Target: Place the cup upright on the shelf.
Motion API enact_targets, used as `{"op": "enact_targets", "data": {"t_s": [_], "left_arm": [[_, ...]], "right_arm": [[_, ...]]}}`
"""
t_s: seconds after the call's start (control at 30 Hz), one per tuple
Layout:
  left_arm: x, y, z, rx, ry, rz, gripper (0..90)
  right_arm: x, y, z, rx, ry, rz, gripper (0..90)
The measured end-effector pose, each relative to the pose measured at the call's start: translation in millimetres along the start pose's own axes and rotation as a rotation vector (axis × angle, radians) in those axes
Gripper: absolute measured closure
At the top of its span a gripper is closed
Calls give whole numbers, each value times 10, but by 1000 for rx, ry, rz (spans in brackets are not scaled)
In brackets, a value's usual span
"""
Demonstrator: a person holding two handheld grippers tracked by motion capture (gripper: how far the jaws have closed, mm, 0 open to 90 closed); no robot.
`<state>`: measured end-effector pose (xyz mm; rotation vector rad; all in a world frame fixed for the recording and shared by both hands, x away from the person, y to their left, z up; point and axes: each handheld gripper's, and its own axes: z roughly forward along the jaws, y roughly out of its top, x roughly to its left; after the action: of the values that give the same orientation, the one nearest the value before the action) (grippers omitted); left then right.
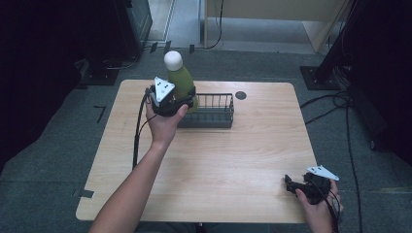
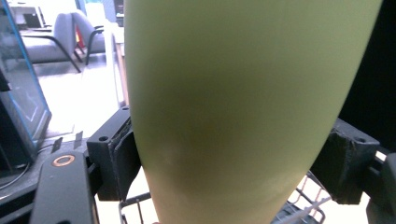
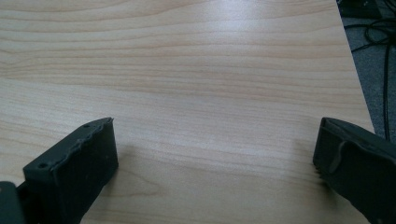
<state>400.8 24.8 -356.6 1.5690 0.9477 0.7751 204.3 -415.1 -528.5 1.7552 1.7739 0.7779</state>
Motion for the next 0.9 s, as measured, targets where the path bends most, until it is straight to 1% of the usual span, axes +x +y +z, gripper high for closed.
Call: {"op": "enact_targets", "data": {"t_s": [0.03, 0.07, 0.1, 0.13, 0.17, 0.27, 0.3, 0.33, 0.37, 0.43, 0.5, 0.6, 0.67, 0.7, 0.77, 0.87, 0.9], "left_arm": [[27, -21, 53, -1, 13, 0, 209], [27, -21, 53, -1, 13, 0, 209], [50, -41, 107, 3, 23, -5, 209], [50, -41, 107, 3, 23, -5, 209], [72, -64, 153, 6, 29, -8, 209], [90, -89, 195, 16, 32, -12, 209], [105, -120, 232, 30, 37, -15, 209], [105, -120, 232, 30, 37, -15, 209], [115, -154, 268, 46, 37, -16, 209], [120, -171, 289, 53, 36, -16, 209], [128, -219, 347, 79, 35, -11, 209], [133, -246, 381, 91, 40, -9, 209], [141, -271, 415, 105, 38, -18, 209], [148, -294, 450, 120, 34, -19, 209], [148, -315, 474, 133, 42, -6, 209], [146, -335, 493, 142, 46, -1, 209], [147, -354, 505, 153, 46, 0, 208]], "right_arm": [[0, 0, 0, 0, 0, 0, 0], [0, 0, 0, 0, 0, 0, 0], [0, 0, 0, 0, 0, 0, 0], [0, 0, 0, 0, 0, 0, 0], [0, 0, 0, 0, 0, 0, 0], [0, 0, 0, 0, 0, 0, 0], [0, 0, 0, 0, 0, 0, 0], [0, 0, 0, 0, 0, 0, 0], [0, 0, 0, 0, 0, 0, 0], [0, 0, 0, 0, 0, 0, 0], [0, 0, 0, 0, 0, 0, 0], [0, 0, 0, 0, 0, 0, 0], [0, 0, 0, 0, 0, 0, 0], [0, 0, 0, 0, 0, 0, 0], [0, 0, 0, 0, 0, 0, 0], [0, 0, 0, 0, 0, 0, 0], [0, 0, 0, 0, 0, 0, 0]]}}
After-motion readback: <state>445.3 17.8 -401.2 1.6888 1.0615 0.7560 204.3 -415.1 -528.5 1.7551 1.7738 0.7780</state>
